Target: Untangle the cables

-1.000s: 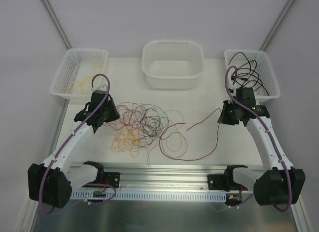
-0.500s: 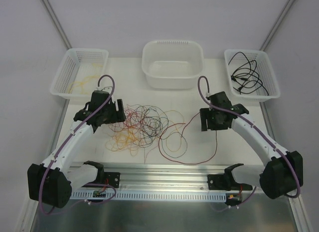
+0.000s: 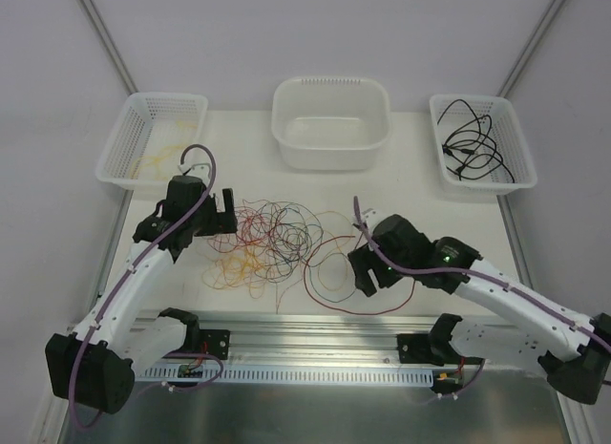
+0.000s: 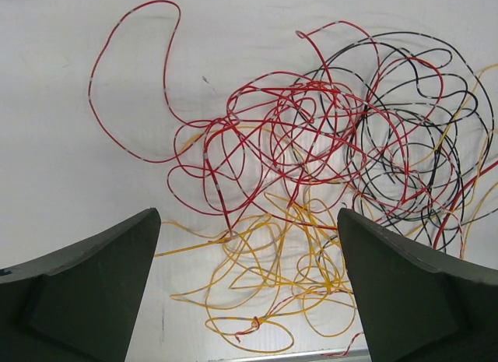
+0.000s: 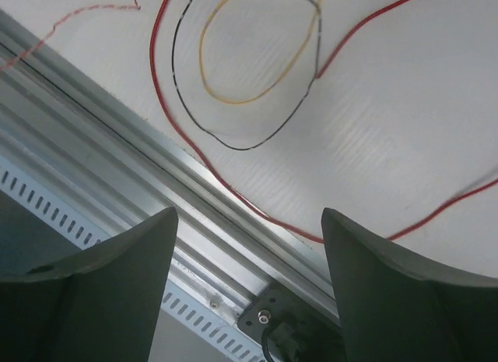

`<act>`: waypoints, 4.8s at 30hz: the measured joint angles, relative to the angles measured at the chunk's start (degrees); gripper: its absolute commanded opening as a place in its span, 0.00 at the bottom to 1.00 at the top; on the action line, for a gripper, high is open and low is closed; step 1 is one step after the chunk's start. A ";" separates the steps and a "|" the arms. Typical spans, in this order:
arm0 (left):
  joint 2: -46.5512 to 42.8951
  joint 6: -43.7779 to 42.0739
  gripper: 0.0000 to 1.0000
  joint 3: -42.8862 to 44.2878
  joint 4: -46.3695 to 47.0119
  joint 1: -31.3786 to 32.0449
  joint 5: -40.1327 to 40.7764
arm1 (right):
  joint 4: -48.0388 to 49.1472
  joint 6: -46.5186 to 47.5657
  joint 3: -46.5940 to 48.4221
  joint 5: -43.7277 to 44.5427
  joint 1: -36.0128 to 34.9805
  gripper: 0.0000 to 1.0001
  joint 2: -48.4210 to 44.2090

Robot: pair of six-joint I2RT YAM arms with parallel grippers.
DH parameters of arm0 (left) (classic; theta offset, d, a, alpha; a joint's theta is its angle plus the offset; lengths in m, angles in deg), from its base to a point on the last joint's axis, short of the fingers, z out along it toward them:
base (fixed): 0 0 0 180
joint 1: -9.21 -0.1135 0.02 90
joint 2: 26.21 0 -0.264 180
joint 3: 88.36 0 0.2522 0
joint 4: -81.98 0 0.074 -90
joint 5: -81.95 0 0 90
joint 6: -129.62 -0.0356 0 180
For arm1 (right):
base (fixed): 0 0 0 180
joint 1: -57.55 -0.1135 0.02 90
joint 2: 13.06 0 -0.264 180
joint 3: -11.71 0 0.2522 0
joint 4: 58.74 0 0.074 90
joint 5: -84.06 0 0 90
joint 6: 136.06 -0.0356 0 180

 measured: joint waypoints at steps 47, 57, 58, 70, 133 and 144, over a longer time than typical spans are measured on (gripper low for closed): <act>-7.28 0.22 0.99 -2.56 -0.17 0.00 13.00 | 6.91 1.05 17.09 6.25 -23.69 0.01 51.32; -7.26 0.22 0.99 -2.56 -0.17 0.00 13.00 | -3.08 4.63 25.75 9.18 -22.23 0.01 27.43; -7.21 0.22 0.99 -2.56 -0.15 0.00 13.00 | -3.15 4.85 26.38 9.97 -20.65 0.01 23.93; -7.15 0.22 0.99 -2.56 -0.15 0.00 12.98 | 0.46 0.55 7.41 13.51 19.08 0.01 9.77; -6.10 0.13 0.99 -2.56 -0.15 0.00 11.32 | 13.73 -9.31 11.54 5.16 23.50 0.01 47.30; -6.10 0.13 0.99 -2.56 -0.15 0.00 10.93 | 6.88 -1.88 31.67 2.97 22.36 0.01 34.93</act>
